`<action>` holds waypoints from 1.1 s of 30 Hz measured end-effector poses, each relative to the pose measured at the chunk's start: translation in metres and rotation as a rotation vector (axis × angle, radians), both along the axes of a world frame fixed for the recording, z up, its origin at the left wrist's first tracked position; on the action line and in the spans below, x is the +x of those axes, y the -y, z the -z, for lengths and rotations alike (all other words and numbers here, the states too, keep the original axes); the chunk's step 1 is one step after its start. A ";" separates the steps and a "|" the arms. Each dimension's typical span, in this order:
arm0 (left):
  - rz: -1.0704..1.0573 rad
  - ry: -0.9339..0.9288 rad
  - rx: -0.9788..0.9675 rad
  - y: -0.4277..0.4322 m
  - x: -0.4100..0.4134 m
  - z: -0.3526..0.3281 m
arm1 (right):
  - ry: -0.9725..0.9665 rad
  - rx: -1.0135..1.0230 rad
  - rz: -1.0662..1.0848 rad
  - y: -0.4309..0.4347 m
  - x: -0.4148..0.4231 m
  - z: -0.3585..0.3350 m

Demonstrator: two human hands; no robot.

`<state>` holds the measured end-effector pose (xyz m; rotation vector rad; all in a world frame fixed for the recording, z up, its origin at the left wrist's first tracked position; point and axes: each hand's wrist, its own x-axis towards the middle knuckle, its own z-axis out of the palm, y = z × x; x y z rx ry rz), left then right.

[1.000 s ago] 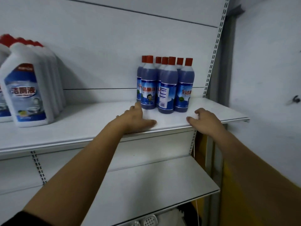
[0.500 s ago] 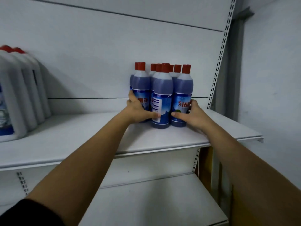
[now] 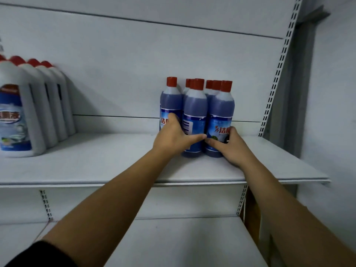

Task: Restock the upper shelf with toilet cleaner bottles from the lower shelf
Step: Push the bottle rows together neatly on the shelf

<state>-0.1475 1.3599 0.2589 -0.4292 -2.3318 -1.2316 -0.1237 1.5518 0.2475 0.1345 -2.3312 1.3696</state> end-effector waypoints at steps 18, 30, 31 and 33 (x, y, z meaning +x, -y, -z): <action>0.115 0.037 0.078 0.006 0.011 0.006 | 0.001 -0.039 -0.024 -0.001 0.004 0.002; 0.138 0.033 0.054 0.006 0.012 0.009 | 0.001 -0.012 -0.016 0.000 0.008 0.001; 0.148 0.039 0.062 0.007 0.013 0.008 | 0.007 -0.008 -0.017 0.000 0.008 0.001; 0.160 0.040 0.067 0.008 0.012 0.009 | 0.018 0.007 -0.018 0.000 0.008 0.001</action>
